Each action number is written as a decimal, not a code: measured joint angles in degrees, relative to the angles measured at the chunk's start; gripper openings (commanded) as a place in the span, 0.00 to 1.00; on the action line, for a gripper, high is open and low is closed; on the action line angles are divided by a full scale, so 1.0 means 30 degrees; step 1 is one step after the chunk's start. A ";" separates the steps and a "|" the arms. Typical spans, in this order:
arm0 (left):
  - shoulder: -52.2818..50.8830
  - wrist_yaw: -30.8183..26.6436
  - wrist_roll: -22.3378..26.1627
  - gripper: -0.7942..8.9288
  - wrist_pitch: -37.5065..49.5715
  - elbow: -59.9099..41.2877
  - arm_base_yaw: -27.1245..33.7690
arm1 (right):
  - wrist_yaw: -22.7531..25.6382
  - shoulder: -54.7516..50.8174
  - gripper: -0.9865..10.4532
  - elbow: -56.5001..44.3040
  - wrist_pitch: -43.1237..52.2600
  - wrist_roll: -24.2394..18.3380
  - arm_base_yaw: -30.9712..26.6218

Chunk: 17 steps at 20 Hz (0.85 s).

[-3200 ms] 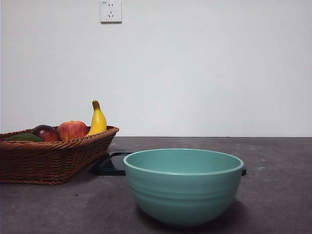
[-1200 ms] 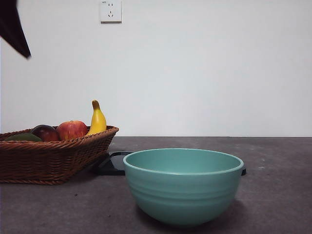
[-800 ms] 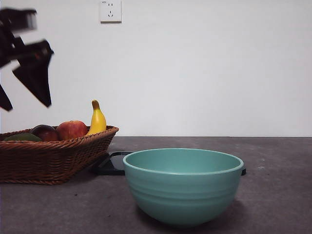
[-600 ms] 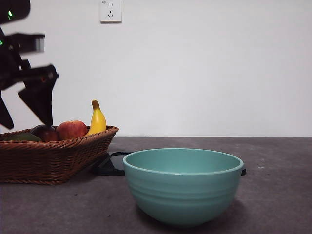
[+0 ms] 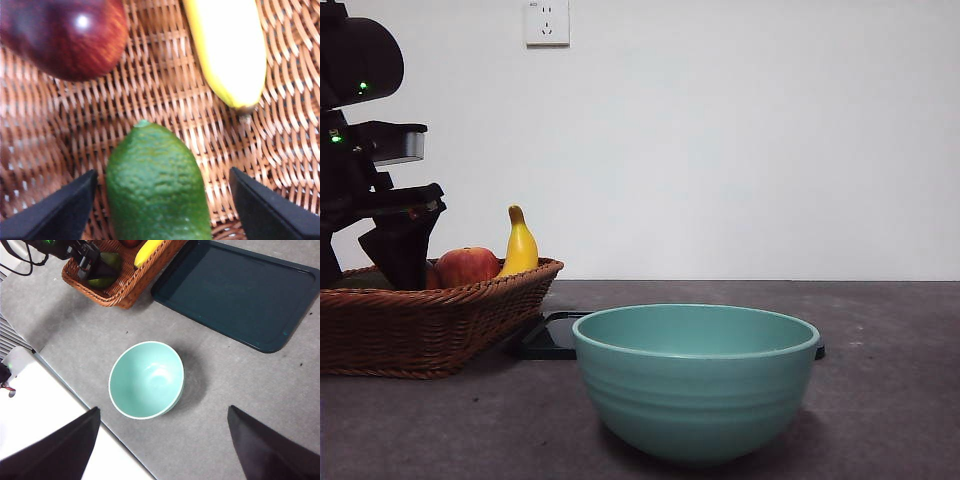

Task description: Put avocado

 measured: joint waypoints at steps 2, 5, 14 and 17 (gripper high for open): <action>0.0058 0.0007 -0.0022 0.39 -0.0080 0.0000 -0.0117 | 0.0000 0.0000 0.44 0.0000 0.0000 0.0000 0.0000; 0.0066 0.0000 -0.0452 0.35 -0.0364 0.0007 -0.0321 | 0.0000 0.0000 0.44 0.0000 0.0000 0.0000 0.0000; 0.0058 0.0131 -0.0546 0.30 -0.3694 0.2718 -0.0605 | 0.0000 0.0000 0.44 0.0000 0.0000 0.0000 0.0000; -0.0852 0.1486 -0.0619 0.30 -0.4743 0.4765 -0.1217 | 0.0000 0.0000 0.44 0.0000 0.0000 0.0000 0.0000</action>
